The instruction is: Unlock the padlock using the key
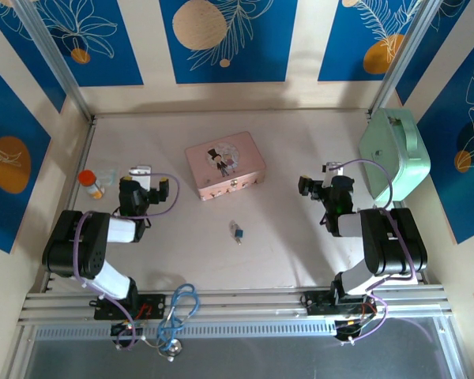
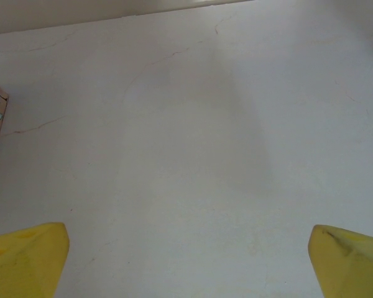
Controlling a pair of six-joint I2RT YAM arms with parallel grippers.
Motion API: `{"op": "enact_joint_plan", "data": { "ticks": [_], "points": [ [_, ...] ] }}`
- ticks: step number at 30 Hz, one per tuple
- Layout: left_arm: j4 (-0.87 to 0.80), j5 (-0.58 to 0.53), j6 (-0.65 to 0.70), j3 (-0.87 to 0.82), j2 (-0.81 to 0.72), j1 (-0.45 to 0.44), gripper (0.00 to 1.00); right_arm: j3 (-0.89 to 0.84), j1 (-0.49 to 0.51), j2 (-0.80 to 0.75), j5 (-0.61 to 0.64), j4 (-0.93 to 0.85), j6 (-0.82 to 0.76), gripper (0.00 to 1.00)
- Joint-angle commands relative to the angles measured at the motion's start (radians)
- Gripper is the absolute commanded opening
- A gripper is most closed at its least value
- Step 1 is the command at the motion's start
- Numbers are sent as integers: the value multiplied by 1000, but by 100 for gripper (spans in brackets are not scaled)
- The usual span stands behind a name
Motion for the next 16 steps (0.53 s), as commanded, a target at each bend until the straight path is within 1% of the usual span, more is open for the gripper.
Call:
{"op": "enact_joint_plan", "data": {
  "ticks": [1, 9, 11, 16],
  "points": [
    [25, 24, 9, -7, 7, 4, 100, 13, 0, -10, 18, 33, -10, 99],
    [21, 24, 11, -5, 7, 3, 100, 19, 0, -7, 16, 27, -12, 99],
    [22, 24, 11, -5, 7, 2, 100, 30, -15, -7, -24, 2, -7, 99],
    [28, 24, 9, -8, 5, 4, 100, 16, -6, -11, -17, 26, -16, 99]
  ]
}}
